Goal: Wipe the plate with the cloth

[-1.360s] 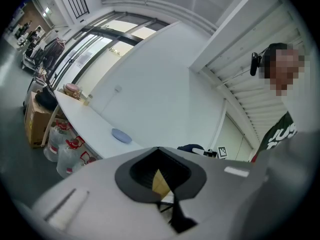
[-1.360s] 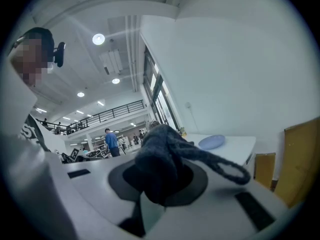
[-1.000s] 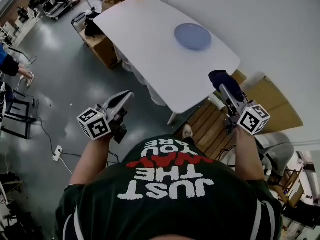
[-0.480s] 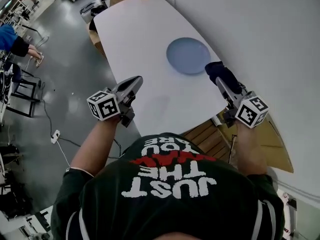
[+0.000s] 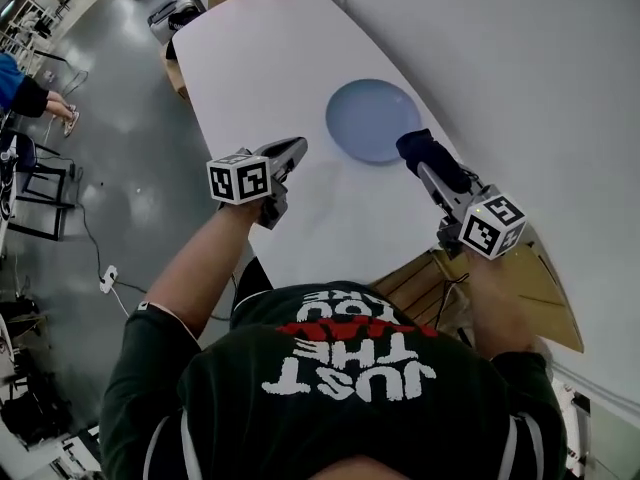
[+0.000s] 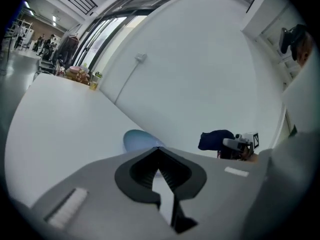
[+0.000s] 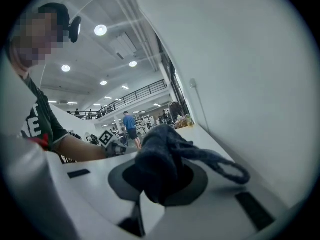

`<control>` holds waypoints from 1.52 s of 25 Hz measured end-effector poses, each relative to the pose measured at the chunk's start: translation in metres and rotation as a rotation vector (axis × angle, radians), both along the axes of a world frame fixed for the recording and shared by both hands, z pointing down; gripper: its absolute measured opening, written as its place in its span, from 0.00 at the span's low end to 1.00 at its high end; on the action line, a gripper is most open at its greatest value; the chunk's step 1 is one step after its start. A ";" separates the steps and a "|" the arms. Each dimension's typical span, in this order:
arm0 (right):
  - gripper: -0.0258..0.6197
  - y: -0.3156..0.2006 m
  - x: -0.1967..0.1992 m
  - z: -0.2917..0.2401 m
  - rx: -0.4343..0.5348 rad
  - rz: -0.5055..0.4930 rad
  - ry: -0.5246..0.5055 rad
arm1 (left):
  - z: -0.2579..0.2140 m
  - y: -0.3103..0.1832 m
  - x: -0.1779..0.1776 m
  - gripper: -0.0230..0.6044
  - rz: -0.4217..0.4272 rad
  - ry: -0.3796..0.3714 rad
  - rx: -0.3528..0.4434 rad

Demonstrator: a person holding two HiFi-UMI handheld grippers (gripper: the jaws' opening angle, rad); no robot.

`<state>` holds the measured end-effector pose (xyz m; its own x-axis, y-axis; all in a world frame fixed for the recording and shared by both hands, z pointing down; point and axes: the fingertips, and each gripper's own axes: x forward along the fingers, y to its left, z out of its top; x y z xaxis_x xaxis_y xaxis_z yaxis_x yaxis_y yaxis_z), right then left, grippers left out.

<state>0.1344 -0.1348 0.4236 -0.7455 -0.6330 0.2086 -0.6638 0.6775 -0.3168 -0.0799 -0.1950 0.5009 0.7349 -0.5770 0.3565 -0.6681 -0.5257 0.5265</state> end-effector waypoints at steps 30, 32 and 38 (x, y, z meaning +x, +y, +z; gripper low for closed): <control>0.12 -0.153 -0.120 0.151 -0.096 -0.342 0.600 | 0.156 -0.127 0.056 0.08 0.087 -0.213 -0.460; 0.12 -0.165 -0.135 0.173 -0.126 -0.395 0.663 | 0.155 -0.126 0.054 0.08 0.106 -0.207 -0.467; 0.12 -0.201 -0.144 0.202 -0.124 -0.351 0.770 | 0.157 -0.122 0.059 0.09 0.170 -0.252 -0.436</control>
<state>-0.0095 -0.3357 0.6255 -0.5155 -0.3311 0.7903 -0.4830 0.8741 0.0511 -0.0209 -0.3175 0.6575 0.6654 -0.2163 0.7144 -0.7269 -0.4055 0.5543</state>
